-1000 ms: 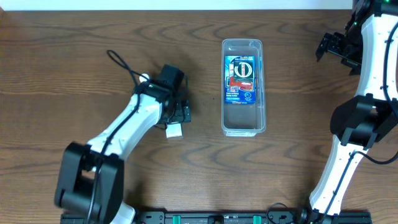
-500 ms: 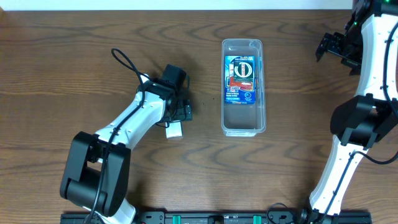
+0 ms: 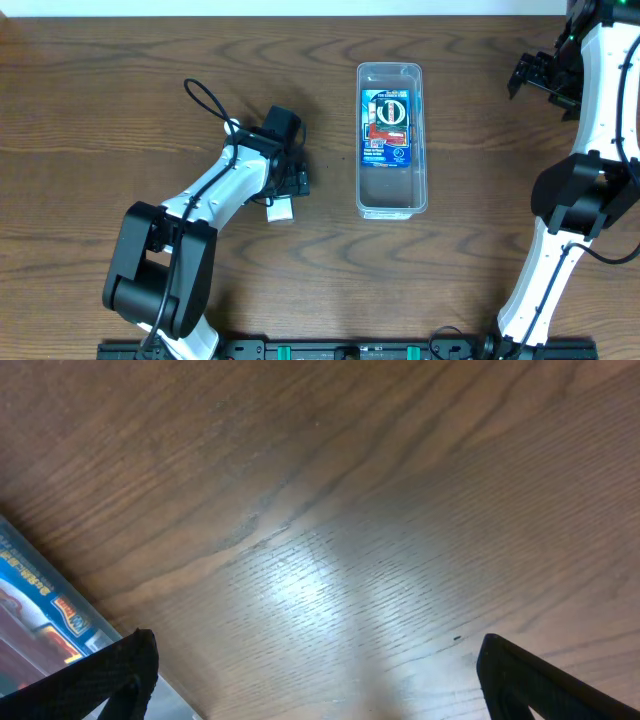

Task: Pack container
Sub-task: 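Grasp the white-green Panadol box with the left gripper and lift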

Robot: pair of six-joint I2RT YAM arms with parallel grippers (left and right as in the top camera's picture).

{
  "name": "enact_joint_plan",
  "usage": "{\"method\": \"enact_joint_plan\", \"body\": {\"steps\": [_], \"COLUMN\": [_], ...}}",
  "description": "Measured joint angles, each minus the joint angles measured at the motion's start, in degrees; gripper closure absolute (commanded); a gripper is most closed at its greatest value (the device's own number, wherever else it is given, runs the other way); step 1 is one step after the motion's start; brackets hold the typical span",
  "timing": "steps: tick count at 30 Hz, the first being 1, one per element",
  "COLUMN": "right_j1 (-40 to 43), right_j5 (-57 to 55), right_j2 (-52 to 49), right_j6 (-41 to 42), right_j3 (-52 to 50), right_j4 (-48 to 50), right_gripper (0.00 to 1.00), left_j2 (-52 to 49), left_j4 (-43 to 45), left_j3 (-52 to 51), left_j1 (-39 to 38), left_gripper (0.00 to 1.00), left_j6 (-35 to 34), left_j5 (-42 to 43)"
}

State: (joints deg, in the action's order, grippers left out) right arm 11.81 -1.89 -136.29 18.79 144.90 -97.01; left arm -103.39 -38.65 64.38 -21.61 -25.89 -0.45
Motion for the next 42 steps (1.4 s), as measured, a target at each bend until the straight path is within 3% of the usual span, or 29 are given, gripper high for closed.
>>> {"method": "enact_joint_plan", "body": {"steps": [39,40,42], "right_j1": [0.0,0.0,0.0], "right_j5": [0.0,0.0,0.0], "right_j2": [0.0,0.0,0.0], "right_j6": [0.0,0.0,0.0], "right_j3": [0.0,0.0,0.0], "right_j4": [0.0,0.0,0.0], "right_gripper": [0.01,0.01,0.01], "left_j2": [-3.7,-3.7,-3.7], "left_j4": [0.1,0.1,0.2], "left_j3": [0.0,0.0,0.0], "left_j1": [0.0,0.0,0.0], "left_gripper": [0.02,0.03,0.15], "left_j6": [0.0,0.0,-0.4], "left_j5": [1.5,1.6,1.6]}}
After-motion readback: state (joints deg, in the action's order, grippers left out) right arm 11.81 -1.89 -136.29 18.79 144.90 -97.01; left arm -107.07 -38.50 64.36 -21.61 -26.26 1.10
